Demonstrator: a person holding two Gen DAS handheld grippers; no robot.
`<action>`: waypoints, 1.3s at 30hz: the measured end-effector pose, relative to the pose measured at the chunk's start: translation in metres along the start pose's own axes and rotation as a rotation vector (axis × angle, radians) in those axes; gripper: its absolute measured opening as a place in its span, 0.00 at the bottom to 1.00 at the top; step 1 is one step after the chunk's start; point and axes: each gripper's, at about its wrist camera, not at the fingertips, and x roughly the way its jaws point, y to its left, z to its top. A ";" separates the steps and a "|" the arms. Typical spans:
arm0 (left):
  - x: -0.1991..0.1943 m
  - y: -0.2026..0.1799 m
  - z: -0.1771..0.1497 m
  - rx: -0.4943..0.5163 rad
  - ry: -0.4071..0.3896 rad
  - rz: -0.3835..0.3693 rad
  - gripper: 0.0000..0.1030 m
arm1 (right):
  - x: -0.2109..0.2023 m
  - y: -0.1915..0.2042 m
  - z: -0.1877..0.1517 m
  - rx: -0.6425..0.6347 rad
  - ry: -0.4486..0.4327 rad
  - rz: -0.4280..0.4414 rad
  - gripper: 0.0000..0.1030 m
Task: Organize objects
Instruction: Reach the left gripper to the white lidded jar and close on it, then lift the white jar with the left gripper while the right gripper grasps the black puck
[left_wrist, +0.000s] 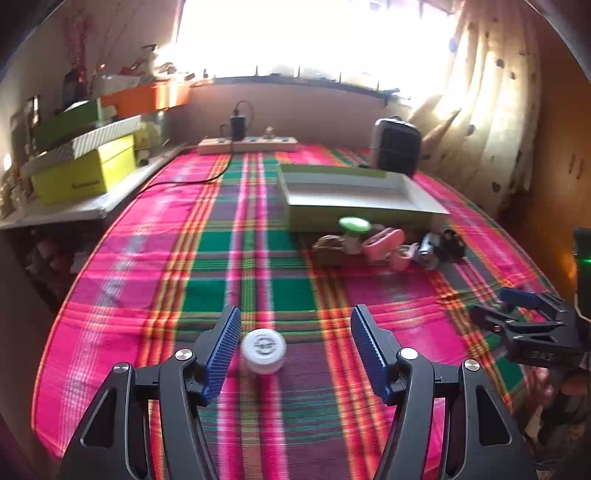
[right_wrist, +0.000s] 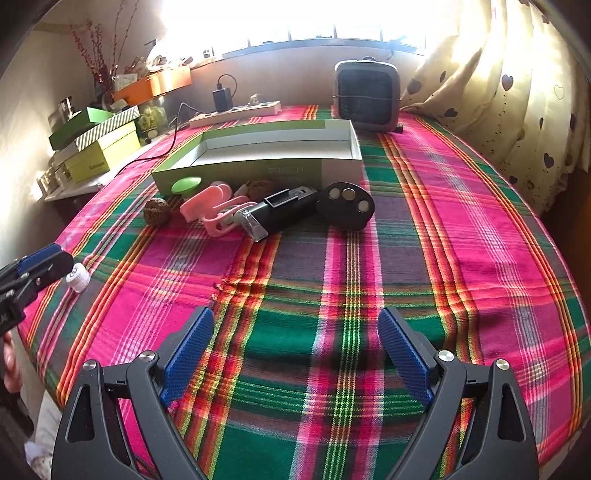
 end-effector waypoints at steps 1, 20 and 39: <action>0.002 0.003 -0.001 -0.003 0.007 0.009 0.59 | 0.000 0.000 0.000 -0.001 -0.001 -0.003 0.88; 0.027 0.011 -0.015 -0.006 0.106 0.037 0.25 | 0.002 0.001 0.003 -0.006 0.004 -0.011 0.88; 0.045 0.003 0.001 0.011 0.110 0.020 0.25 | 0.004 -0.012 0.020 0.011 -0.012 -0.050 0.87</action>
